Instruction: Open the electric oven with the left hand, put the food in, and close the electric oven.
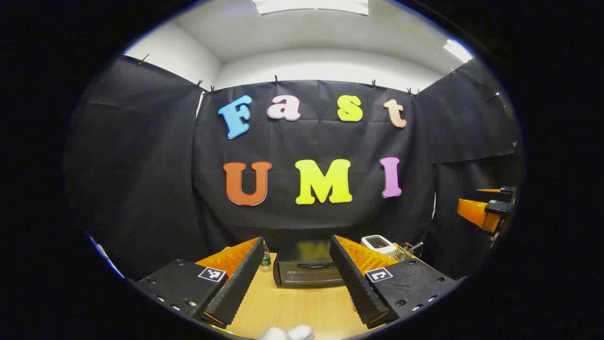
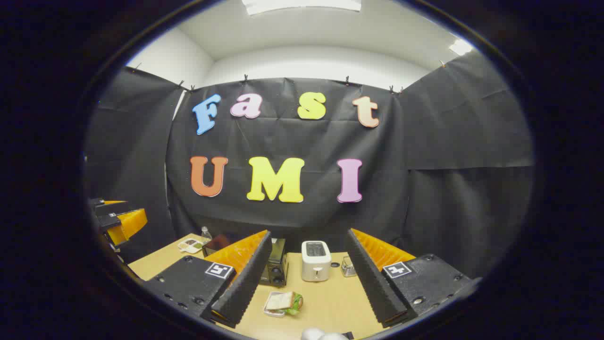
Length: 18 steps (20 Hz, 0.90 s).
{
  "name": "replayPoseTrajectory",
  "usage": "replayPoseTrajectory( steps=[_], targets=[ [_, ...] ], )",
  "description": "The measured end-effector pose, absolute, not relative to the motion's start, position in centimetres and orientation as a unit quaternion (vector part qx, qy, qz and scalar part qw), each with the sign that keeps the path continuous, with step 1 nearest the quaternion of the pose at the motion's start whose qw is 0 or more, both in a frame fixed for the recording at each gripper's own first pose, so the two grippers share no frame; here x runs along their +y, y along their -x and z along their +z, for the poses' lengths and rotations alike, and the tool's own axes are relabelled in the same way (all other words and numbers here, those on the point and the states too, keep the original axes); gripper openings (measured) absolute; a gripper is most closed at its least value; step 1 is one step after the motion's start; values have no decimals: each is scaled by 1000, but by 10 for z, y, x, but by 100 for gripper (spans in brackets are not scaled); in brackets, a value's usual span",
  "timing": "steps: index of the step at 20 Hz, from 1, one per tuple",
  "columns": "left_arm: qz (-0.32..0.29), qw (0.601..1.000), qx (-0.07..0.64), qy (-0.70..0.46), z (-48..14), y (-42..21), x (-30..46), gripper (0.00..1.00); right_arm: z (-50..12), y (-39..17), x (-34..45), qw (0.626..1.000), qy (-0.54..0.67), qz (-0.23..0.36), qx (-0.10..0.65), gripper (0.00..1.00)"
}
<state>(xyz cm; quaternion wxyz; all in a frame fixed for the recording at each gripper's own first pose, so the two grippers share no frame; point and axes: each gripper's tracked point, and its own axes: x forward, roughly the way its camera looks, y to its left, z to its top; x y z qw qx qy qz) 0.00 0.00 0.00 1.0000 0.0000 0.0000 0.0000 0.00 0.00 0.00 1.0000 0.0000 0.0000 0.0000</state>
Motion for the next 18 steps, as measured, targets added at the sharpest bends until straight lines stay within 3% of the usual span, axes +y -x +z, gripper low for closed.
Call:
replayPoseTrajectory(
  steps=[6,7,9,10,15,16,17,18],
  targets=[
    [-3,1000,4,2,-2,-6,2,92,1,0,0,1000,9,-9,-1,100],
    [-2,1000,3,0,-1,-5,3,92,1,0,-1,1000,7,-9,0,92],
    [0,1000,-3,-6,1,-8,4,92,0,-1,-1,1000,3,-11,1,92],
    [-1,1000,-5,-9,2,-9,2,92,-1,-1,-1,1000,2,-11,2,100],
    [-4,1000,-11,-13,3,-10,0,92,0,-2,-1,1000,4,-12,2,100],
    [-3,1000,-12,-15,3,-11,0,92,0,-3,0,1000,5,-11,1,92],
    [-3,1000,-12,-17,2,-11,0,92,0,-4,0,1000,7,-11,2,100],
    [-2,1000,-12,-18,2,-14,-1,92,-1,-4,0,1000,8,-10,2,100]
  ],
)
